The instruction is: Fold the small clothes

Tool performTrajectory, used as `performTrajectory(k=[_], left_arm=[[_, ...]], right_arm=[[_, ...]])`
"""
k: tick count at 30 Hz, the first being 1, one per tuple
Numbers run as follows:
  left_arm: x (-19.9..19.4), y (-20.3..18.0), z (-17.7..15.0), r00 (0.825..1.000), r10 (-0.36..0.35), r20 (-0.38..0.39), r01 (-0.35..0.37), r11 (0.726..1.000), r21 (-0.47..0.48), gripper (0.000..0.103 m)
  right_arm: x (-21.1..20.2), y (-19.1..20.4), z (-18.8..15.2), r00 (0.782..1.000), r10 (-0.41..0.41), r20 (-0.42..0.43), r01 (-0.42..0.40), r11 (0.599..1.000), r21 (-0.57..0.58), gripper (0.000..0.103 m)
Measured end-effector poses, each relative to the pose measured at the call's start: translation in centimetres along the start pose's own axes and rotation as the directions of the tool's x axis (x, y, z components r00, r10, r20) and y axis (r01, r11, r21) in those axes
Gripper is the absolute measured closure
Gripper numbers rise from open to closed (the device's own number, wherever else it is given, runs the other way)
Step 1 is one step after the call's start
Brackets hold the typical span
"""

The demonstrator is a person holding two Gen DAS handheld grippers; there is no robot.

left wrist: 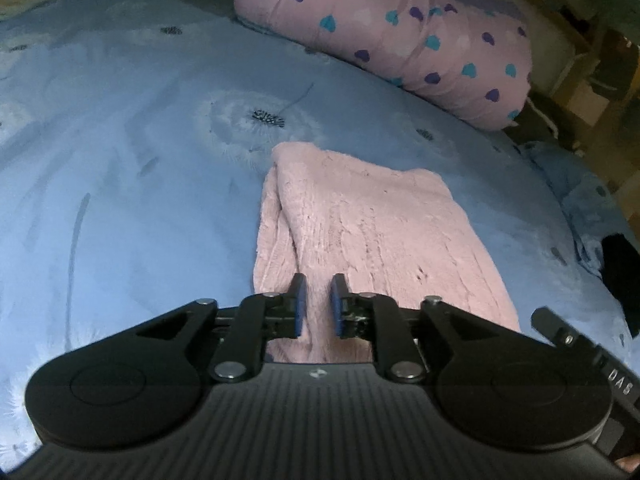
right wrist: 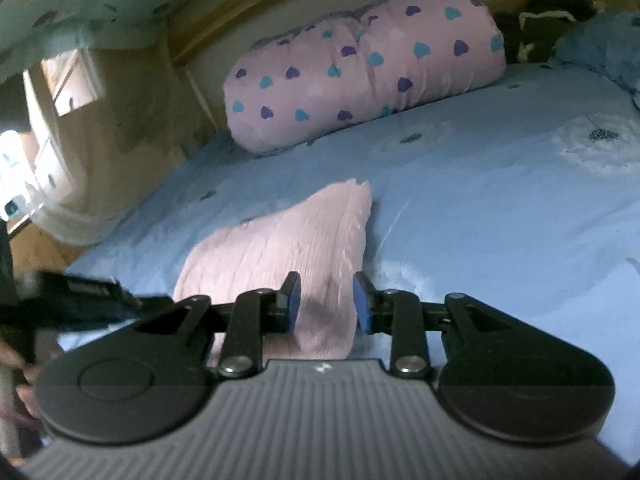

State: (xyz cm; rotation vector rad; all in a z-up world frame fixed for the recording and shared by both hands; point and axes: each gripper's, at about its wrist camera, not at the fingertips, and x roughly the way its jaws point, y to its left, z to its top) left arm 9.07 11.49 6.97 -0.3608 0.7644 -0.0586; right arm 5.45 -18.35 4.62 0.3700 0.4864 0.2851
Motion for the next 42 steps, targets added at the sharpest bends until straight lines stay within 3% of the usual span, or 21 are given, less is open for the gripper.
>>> performTrajectory(k=[2, 5, 8, 11, 13, 16, 18, 21, 23, 30, 34, 36, 38, 42], left_arm=[[0.5, 0.2, 0.2, 1.0, 0.013, 0.009, -0.012, 1.0, -0.014, 0.069], [0.8, 0.5, 0.2, 0.998, 0.053, 0.039, -0.053, 0.999, -0.001, 0.052], [0.9, 1.0, 0.0, 0.992, 0.109, 0.058, -0.11, 0.994, 0.019, 0.036], [0.8, 1.1, 0.2, 0.989, 0.133, 0.071, -0.135, 0.991, 0.022, 0.022], [1.0, 1.0, 0.2, 0.991, 0.117, 0.072, -0.119, 0.993, 0.025, 0.016], [1.6, 0.6, 0.2, 0.995, 0.083, 0.053, -0.085, 0.996, 0.036, 0.015], [2.0, 0.2, 0.1, 0.995, 0.095, 0.038, -0.097, 0.994, 0.053, 0.015], [2.7, -0.1, -0.7, 0.974, 0.225, 0.03, -0.227, 0.963, 0.144, 0.014], [2.6, 0.6, -0.7, 0.969, 0.245, 0.026, -0.246, 0.958, 0.144, 0.014], [2.0, 1.6, -0.2, 0.984, 0.178, 0.019, -0.179, 0.98, 0.09, 0.014], [1.4, 1.4, 0.2, 0.993, 0.11, 0.04, -0.111, 0.993, 0.037, 0.014], [1.4, 1.3, 0.5, 0.996, 0.079, 0.039, -0.08, 0.997, 0.001, 0.013], [1.6, 1.4, 0.7, 0.998, 0.054, 0.035, -0.053, 0.998, -0.032, 0.012], [2.2, 1.5, 1.0, 0.998, 0.05, 0.023, -0.048, 0.997, -0.063, 0.011]], right_arm=[[1.1, -0.1, 0.7, 1.0, -0.011, 0.001, 0.011, 1.0, 0.001, 0.07], [3.2, 0.3, 0.6, 0.998, 0.006, -0.063, -0.007, 1.0, -0.017, 0.07], [4.8, 2.0, -0.7, 0.993, 0.029, -0.114, -0.041, 0.994, -0.1, 0.071], [5.3, 4.0, -1.9, 0.996, 0.007, -0.087, -0.025, 0.978, -0.208, 0.071], [5.2, 3.8, -1.6, 0.996, 0.01, -0.09, -0.027, 0.981, -0.194, 0.071], [4.9, 2.5, -1.0, 0.993, 0.03, -0.11, -0.047, 0.987, -0.153, 0.071], [4.7, 1.9, -0.6, 0.993, 0.021, -0.117, -0.04, 0.986, -0.159, 0.065], [4.4, 1.1, -0.5, 0.992, 0.012, -0.123, -0.031, 0.988, -0.154, 0.059], [4.4, 0.7, -0.5, 0.993, -0.006, -0.12, -0.012, 0.989, -0.149, 0.053], [3.5, -0.7, 0.0, 0.99, -0.035, -0.135, 0.02, 0.993, -0.117, 0.05], [3.2, -1.3, 1.1, 0.99, 0.01, -0.138, -0.017, 0.999, -0.051, 0.05], [3.3, -1.4, 1.8, 0.991, 0.035, -0.131, -0.037, 0.999, -0.012, 0.041], [3.5, -1.3, 2.3, 0.992, 0.048, -0.114, -0.048, 0.999, 0.007, 0.024], [5.2, -0.6, 2.8, 0.987, 0.071, -0.147, -0.072, 0.997, -0.003, 0.023]])
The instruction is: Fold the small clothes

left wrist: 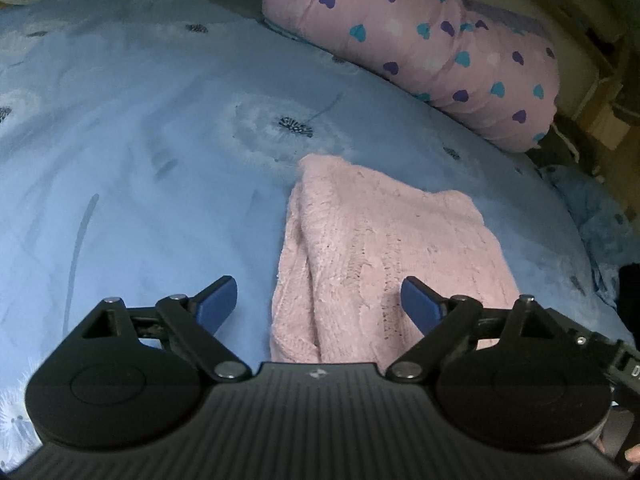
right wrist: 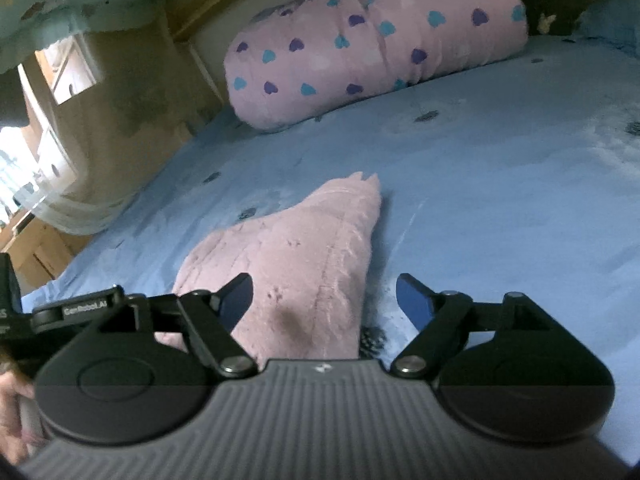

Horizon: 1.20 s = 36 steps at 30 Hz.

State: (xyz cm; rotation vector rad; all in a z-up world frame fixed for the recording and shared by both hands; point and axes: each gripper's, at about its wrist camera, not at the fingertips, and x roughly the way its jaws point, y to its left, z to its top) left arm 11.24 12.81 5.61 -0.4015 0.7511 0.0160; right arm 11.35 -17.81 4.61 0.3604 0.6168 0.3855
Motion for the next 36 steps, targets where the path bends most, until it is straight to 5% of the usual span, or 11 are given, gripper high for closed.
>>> performTrajectory(k=[7, 16, 22, 24, 26, 29, 36], left_arm=[[1.5, 0.0, 0.0, 0.999, 0.027, -0.04, -0.027, 1.0, 0.0, 0.011], [3.1, 0.6, 0.1, 0.998, 0.011, -0.068, -0.014, 0.998, -0.057, 0.011], [3.5, 0.8, 0.1, 0.998, 0.003, -0.064, -0.006, 0.998, -0.055, 0.011], [3.5, 0.9, 0.0, 0.998, -0.02, -0.06, 0.017, 0.998, -0.053, 0.019], [3.4, 1.2, 0.1, 0.994, -0.085, -0.065, 0.08, 0.994, -0.077, 0.042], [3.2, 1.1, 0.2, 0.991, -0.114, -0.062, 0.11, 0.991, -0.075, 0.055], [1.4, 0.0, 0.1, 0.988, -0.151, -0.042, 0.149, 0.988, -0.03, 0.07]], right_arm=[[3.3, -0.5, 0.2, 0.996, 0.024, -0.084, -0.025, 1.0, -0.004, 0.021], [7.1, -2.6, 0.0, 0.977, 0.144, -0.158, -0.121, 0.982, 0.147, 0.012], [8.3, -1.7, 0.2, 0.964, 0.194, -0.181, -0.167, 0.974, 0.156, 0.02], [8.4, -1.7, 0.3, 0.959, 0.218, -0.179, -0.183, 0.964, 0.19, 0.028], [8.2, -1.6, 0.4, 0.959, 0.226, -0.169, -0.191, 0.961, 0.2, 0.039], [7.2, -0.9, 0.8, 0.962, 0.229, -0.15, -0.202, 0.963, 0.178, 0.048], [4.2, 0.5, 2.1, 0.949, 0.298, -0.101, -0.27, 0.937, 0.221, 0.053]])
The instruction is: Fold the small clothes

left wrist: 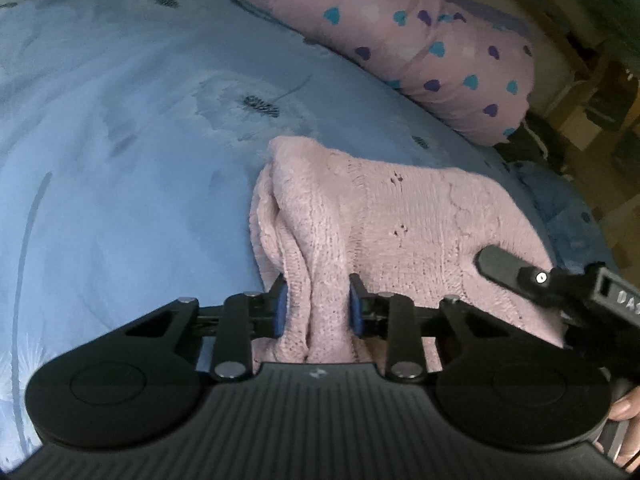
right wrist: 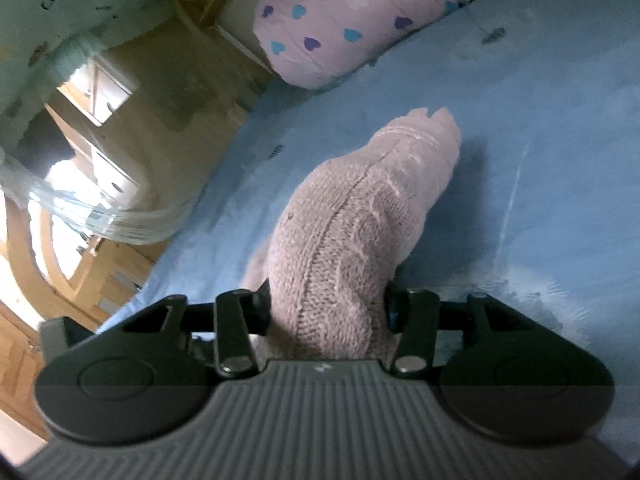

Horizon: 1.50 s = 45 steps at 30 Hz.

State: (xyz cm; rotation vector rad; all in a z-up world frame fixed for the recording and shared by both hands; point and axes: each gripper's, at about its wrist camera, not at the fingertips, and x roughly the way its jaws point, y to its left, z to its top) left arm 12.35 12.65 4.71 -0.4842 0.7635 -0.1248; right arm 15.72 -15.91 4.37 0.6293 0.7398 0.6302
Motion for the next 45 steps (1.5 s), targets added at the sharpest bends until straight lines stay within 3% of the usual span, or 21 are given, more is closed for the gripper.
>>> performTrajectory(k=[9, 18, 21, 24, 26, 30, 35, 39, 45], left_arm=[[-4.3, -4.8, -3.9, 0.992, -0.116, -0.06, 0.119, 0.991, 0.058, 0.071], [-4.7, -11.8, -11.3, 0.973, -0.16, -0.166, 0.185, 0.971, 0.148, 0.071], [-3.6, -12.9, -13.3, 0.978, -0.101, -0.185, 0.135, 0.973, 0.185, 0.07], [-3.3, -13.6, -14.1, 0.984, -0.053, -0.17, 0.093, 0.967, 0.238, 0.066], [-3.2, -14.0, -14.0, 0.986, -0.028, -0.165, 0.07, 0.965, 0.251, 0.063], [-3.7, -14.5, -13.8, 0.989, 0.006, -0.145, 0.034, 0.962, 0.269, 0.058], [-6.1, -15.2, -14.3, 0.993, 0.07, -0.091, -0.037, 0.946, 0.322, 0.033], [-8.0, -15.6, -15.2, 0.994, 0.098, -0.052, -0.074, 0.935, 0.346, 0.017], [-9.8, -16.5, -17.6, 0.99, 0.137, -0.028, -0.117, 0.919, 0.377, 0.005]], right_arm=[[-6.9, 1.4, -0.4, 0.999, 0.049, 0.001, -0.049, 0.997, 0.064, 0.053], [-16.6, -3.6, -2.6, 1.0, 0.01, 0.003, -0.01, 0.988, 0.153, 0.053], [-17.7, -5.3, -3.5, 0.994, -0.106, -0.019, 0.108, 0.99, 0.094, 0.052], [-16.7, -6.7, -5.1, 0.964, -0.26, -0.059, 0.261, 0.965, -0.001, 0.048], [-16.1, -7.0, -6.4, 0.947, -0.319, -0.033, 0.316, 0.946, -0.067, 0.038], [-16.6, -6.0, -7.2, 0.935, -0.351, 0.039, 0.353, 0.931, -0.089, 0.034], [-18.6, -3.9, -8.3, 0.907, -0.402, 0.126, 0.417, 0.9, -0.13, 0.032], [-20.6, -2.4, -9.6, 0.902, -0.395, 0.175, 0.422, 0.894, -0.153, 0.031], [-22.5, -0.4, -12.1, 0.884, -0.409, 0.227, 0.454, 0.867, -0.207, 0.026]])
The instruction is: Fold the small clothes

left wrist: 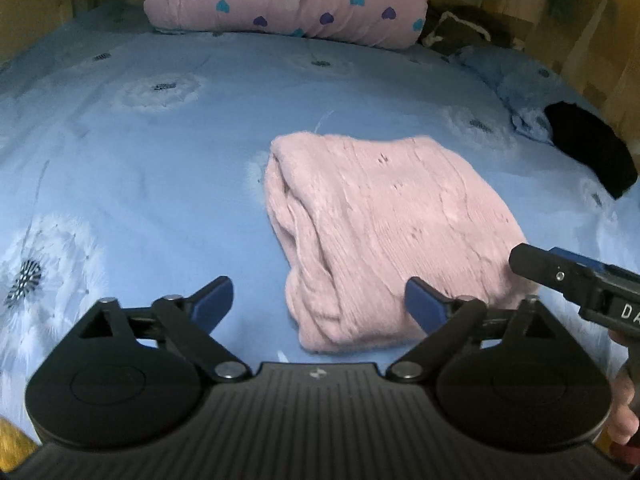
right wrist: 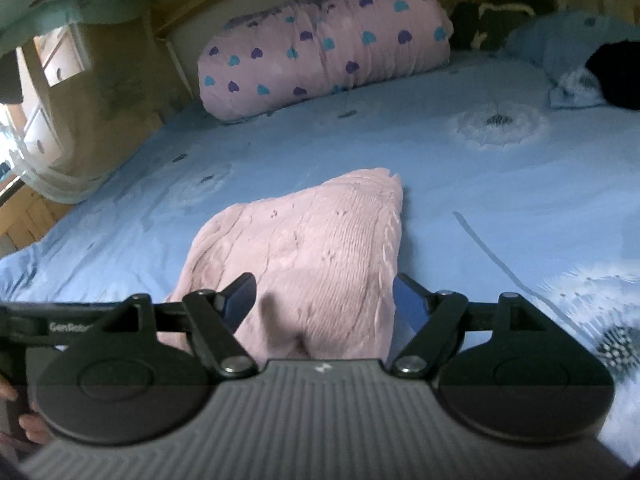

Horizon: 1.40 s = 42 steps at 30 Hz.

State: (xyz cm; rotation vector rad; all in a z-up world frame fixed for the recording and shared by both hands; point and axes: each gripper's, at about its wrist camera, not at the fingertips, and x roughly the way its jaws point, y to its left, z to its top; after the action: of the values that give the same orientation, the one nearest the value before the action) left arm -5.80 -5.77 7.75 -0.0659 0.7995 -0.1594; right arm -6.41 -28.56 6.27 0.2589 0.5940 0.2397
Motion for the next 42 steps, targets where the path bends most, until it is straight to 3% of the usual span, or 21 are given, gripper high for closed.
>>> performTrajectory(k=[8, 18, 42], left_arm=[[0.1, -2.1, -2.3, 0.999, 0.035, -0.028, -0.034, 0.999, 0.029, 0.001], [1.1, -2.9, -3.4, 0.995, 0.081, -0.058, -0.078, 0.996, 0.047, 0.0], [2.3, -3.8, -4.0, 0.991, 0.105, -0.085, -0.099, 0.992, 0.076, 0.0]], right_arm=[[-1.7, 1.1, -2.3, 0.998, -0.062, 0.033, 0.064, 0.996, -0.064, 0.026], [-1.1, 0.6, -4.0, 0.996, -0.092, 0.013, 0.093, 0.994, -0.056, 0.026], [-0.7, -0.1, -5.1, 0.996, -0.084, 0.003, 0.084, 0.996, -0.028, 0.025]])
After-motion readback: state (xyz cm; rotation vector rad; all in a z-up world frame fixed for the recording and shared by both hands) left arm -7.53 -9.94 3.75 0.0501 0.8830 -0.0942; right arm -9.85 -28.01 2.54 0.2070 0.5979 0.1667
